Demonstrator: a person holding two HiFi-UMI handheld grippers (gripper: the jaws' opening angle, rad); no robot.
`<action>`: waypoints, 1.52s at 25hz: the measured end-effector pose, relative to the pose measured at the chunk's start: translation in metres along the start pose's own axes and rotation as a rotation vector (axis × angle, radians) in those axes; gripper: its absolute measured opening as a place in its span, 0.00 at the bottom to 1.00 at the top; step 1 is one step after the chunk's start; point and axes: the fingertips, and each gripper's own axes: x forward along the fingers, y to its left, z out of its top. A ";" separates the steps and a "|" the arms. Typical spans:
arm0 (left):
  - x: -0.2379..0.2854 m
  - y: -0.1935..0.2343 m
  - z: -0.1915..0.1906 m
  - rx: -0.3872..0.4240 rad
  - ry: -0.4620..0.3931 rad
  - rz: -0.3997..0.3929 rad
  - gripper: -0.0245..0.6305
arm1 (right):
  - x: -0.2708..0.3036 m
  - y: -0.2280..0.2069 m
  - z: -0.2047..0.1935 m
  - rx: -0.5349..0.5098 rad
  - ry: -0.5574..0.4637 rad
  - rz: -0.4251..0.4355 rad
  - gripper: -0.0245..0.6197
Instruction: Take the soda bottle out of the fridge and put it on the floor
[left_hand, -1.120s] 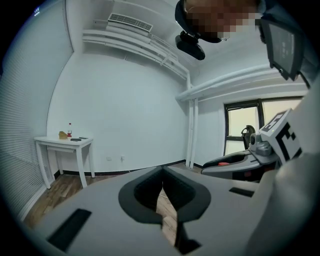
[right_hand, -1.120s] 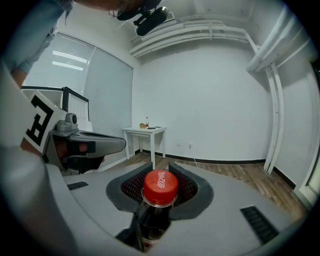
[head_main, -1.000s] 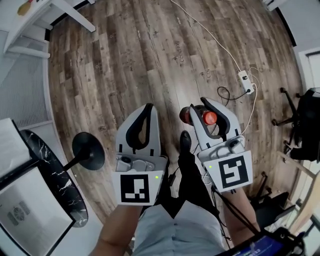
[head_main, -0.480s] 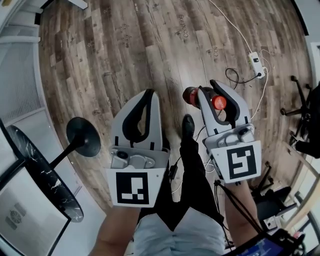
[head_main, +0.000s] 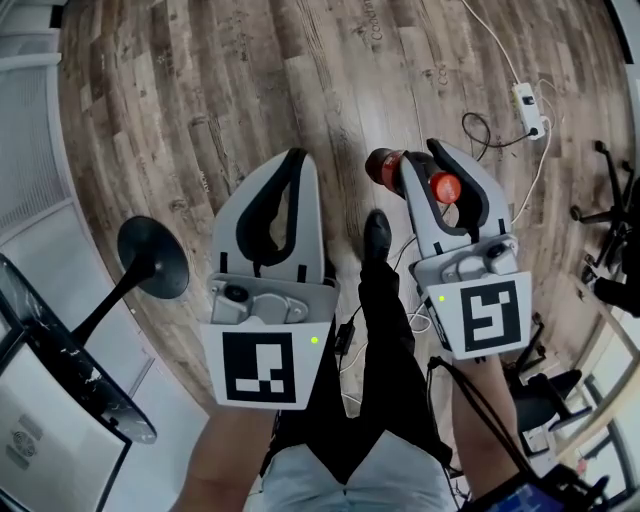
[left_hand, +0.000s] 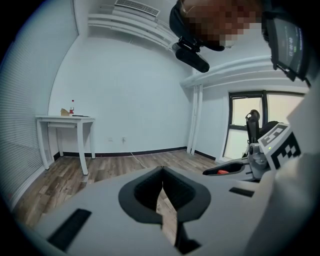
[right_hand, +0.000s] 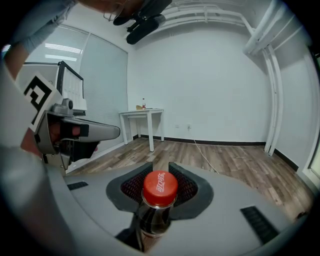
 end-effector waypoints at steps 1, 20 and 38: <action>0.002 0.000 -0.005 0.000 0.003 -0.004 0.06 | 0.002 0.000 -0.006 0.000 0.005 0.002 0.21; 0.037 0.006 -0.108 0.018 0.046 -0.048 0.06 | 0.043 -0.005 -0.115 -0.005 0.082 0.023 0.21; 0.059 0.028 -0.173 0.031 0.092 -0.054 0.06 | 0.077 -0.006 -0.191 0.014 0.126 0.002 0.21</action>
